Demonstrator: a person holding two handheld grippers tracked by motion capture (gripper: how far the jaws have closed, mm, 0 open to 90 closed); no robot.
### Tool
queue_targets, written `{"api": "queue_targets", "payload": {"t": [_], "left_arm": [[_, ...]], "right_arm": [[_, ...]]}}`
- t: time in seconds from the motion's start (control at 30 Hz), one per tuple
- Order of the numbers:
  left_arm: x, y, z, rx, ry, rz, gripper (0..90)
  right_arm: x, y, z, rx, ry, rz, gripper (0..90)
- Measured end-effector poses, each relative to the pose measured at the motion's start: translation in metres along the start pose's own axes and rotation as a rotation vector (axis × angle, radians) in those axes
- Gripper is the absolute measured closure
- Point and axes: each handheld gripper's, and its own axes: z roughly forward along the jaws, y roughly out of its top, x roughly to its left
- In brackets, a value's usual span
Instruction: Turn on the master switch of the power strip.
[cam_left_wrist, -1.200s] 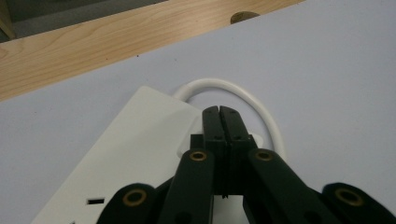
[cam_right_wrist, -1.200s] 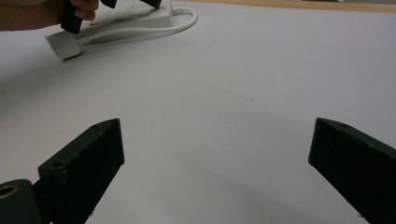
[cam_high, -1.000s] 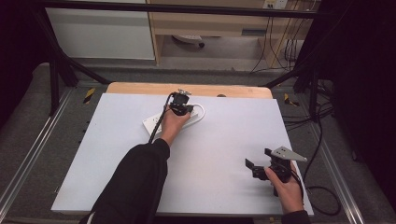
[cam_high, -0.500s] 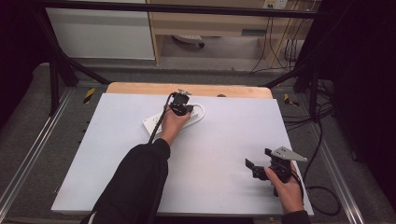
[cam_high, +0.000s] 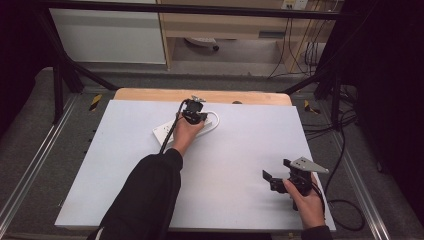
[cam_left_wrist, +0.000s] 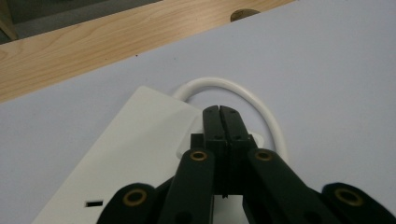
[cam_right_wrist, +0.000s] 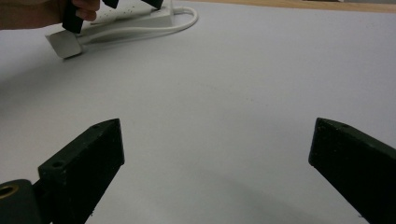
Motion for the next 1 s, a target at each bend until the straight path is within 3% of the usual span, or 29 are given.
{"api": "queue_targets", "payload": {"t": [0.43,1.0], "left_arm": [[0.0001,0.0,0.0009,0.004,0.001,0.001,90.0],[-0.0055,0.0019,0.0019,0.025,0.034,0.035,90.0]], "right_arm": [[0.0001,-0.0001,-0.0002,0.0,-0.001,0.0,3.8],[0.0006,-0.0002,0.0002,0.004,0.001,-0.001,3.7]]}}
